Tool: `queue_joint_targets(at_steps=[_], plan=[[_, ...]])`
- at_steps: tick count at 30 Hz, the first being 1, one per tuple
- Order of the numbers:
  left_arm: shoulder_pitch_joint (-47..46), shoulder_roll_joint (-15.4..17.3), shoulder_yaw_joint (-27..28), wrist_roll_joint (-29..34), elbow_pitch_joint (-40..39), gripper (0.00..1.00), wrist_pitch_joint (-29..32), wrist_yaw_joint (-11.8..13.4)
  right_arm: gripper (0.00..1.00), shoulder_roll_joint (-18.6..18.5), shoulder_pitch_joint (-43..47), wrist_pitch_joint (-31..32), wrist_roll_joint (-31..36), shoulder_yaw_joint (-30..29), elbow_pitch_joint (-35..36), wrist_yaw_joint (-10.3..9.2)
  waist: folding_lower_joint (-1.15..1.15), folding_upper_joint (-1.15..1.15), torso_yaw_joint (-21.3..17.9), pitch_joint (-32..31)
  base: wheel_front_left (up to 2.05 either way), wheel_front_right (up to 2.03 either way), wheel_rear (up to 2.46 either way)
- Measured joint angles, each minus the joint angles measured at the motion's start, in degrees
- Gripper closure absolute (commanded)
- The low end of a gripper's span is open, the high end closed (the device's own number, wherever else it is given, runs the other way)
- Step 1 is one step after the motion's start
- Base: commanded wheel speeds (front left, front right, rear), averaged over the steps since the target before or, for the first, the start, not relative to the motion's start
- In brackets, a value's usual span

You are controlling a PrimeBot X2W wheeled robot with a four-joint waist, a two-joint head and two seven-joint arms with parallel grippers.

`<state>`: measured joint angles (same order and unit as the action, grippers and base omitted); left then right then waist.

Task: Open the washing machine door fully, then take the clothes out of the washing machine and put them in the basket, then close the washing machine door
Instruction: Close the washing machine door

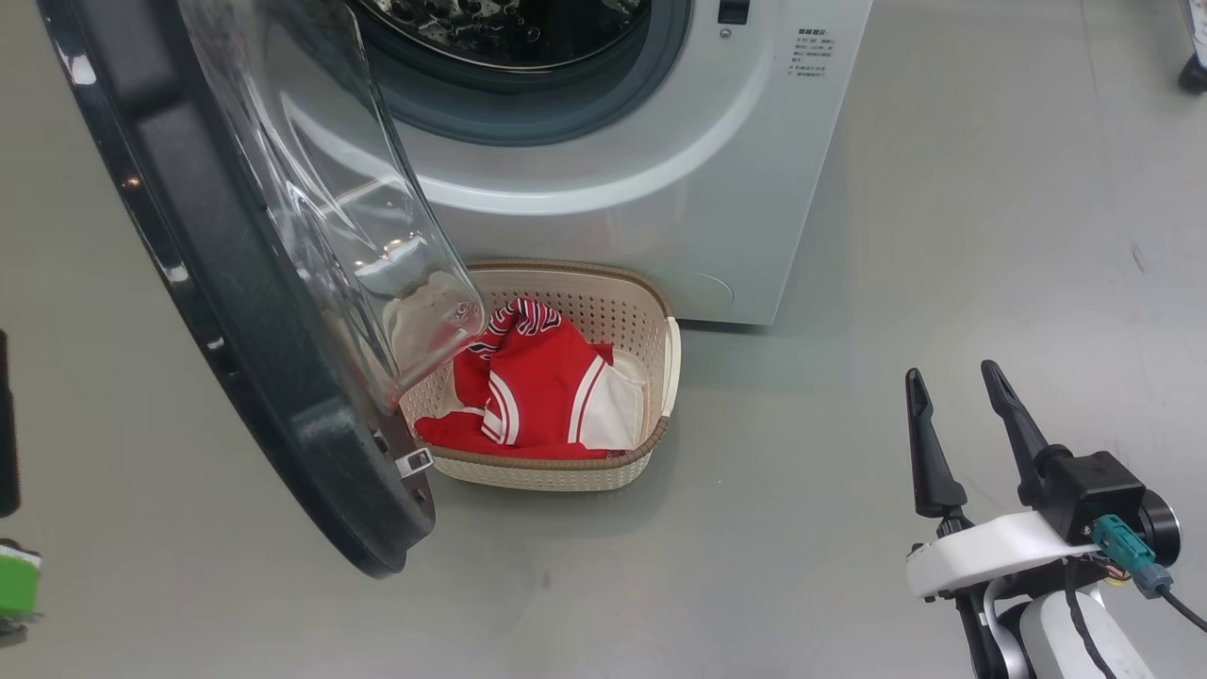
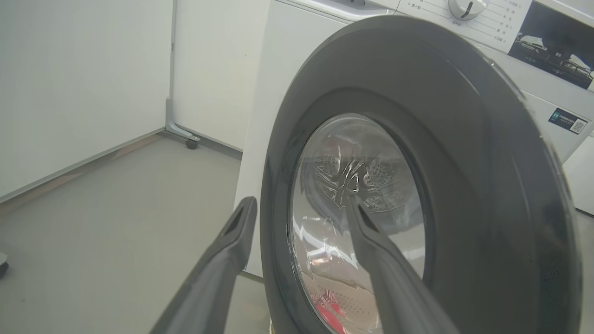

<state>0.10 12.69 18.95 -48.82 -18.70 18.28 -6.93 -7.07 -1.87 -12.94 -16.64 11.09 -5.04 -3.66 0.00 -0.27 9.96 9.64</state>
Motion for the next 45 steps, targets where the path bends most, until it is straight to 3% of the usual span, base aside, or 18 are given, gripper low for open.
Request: queue_joint_targets(at_steps=[5, 20, 27, 45], plan=[[2.5, -0.4, -4.5, 8.6, 1.0, 0.0, -4.6, 0.0, 0.0, -0.1, 0.0, 0.0, 0.0, -0.1, -0.4, 0.0, 0.0, 0.0, 0.3, -0.9, 0.0, 0.0, 0.0], [6.6, -3.2, -13.2, 22.8, 7.1, 0.0, -12.1, 0.1, 0.0, -0.1, 1.1, 0.0, 0.0, 0.5, -1.4, 0.0, 0.0, 0.0, 0.3, -3.0, 0.0, 0.0, 0.0], [7.7, -4.1, -15.9, 27.1, 10.3, 0.0, -14.6, 0.9, 0.0, -0.1, 2.3, 0.0, -0.1, 0.5, -1.8, 0.0, 0.0, 0.0, 0.2, -4.1, 0.0, 0.0, 0.0], [7.8, -5.8, -17.6, 29.2, 14.6, 0.0, -18.3, 2.2, 0.0, 0.0, 3.2, 0.0, -0.2, 0.6, -2.0, -0.01, 0.0, 0.0, 0.1, -5.3, 0.0, 0.0, 0.0]])
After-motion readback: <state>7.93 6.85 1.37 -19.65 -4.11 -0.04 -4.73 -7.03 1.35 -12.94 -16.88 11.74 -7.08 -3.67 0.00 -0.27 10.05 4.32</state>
